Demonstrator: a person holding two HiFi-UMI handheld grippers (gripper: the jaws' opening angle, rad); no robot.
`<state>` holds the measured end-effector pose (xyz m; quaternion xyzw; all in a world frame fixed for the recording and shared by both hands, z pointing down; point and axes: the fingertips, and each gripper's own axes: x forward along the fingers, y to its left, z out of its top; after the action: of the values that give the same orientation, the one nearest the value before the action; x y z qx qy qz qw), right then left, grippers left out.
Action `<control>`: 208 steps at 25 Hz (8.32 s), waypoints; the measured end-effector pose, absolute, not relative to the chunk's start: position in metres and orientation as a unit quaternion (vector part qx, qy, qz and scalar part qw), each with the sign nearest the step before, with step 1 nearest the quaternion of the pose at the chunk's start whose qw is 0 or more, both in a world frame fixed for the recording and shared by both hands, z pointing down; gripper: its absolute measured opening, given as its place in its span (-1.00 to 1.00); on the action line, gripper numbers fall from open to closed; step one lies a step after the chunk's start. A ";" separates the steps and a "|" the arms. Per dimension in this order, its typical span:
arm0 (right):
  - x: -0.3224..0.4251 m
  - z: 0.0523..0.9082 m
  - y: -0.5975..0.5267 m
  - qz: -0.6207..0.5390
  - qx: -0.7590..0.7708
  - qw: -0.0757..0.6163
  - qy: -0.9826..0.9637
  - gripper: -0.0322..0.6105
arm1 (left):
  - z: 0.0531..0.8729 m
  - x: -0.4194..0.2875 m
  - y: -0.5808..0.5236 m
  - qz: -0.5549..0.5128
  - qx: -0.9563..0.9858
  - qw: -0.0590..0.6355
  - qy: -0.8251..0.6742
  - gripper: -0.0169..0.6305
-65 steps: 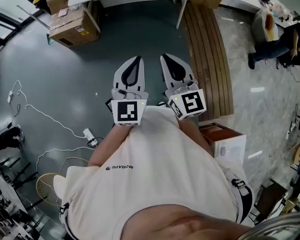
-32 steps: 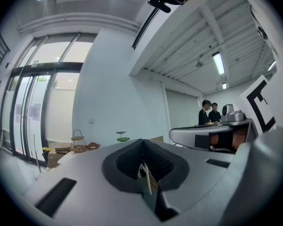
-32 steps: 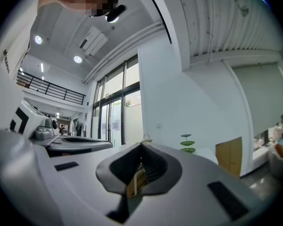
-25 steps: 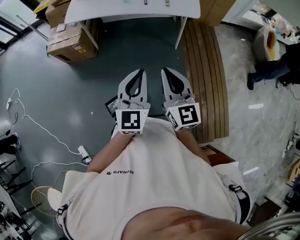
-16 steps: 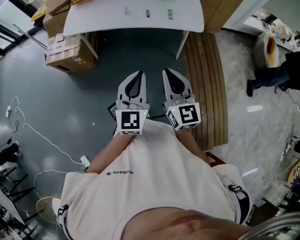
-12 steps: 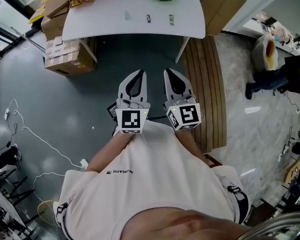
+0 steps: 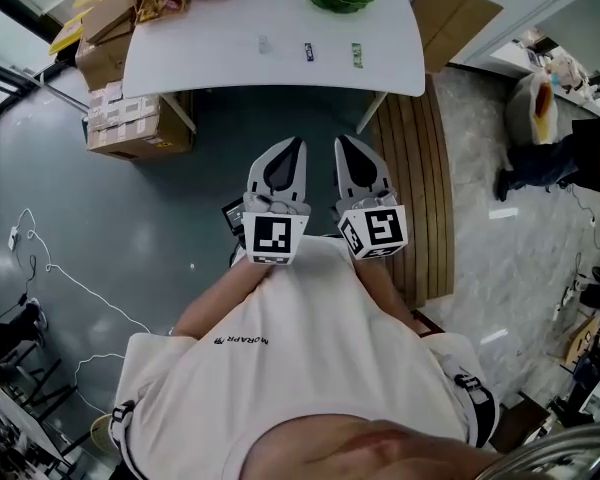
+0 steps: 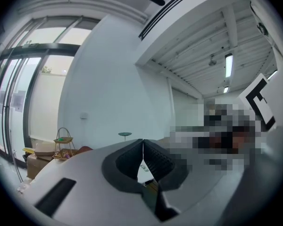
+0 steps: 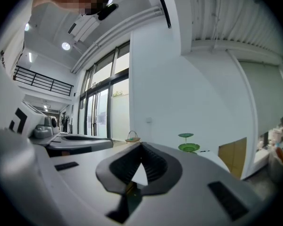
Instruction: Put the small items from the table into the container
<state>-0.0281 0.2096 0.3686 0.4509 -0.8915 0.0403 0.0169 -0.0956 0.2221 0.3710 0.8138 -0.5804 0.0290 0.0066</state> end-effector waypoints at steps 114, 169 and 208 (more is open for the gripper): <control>-0.076 0.435 -0.112 0.055 0.409 0.074 -0.908 -0.89 | 0.704 -0.216 -0.176 0.647 0.749 -0.126 -0.069 -0.37; -0.045 0.435 -0.111 0.060 0.450 0.073 -0.888 -0.89 | 0.710 -0.201 -0.166 0.662 0.746 -0.069 -0.017 -0.53; -0.010 0.437 -0.116 0.064 0.471 0.079 -0.876 -0.89 | 0.579 -0.069 -0.235 0.435 0.869 -0.029 -0.235 -0.54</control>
<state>-0.0099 -0.1158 0.4369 0.4710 -0.8763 0.0637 0.0786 -0.0686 -0.2347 0.5785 0.8688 -0.2355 0.4346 -0.0294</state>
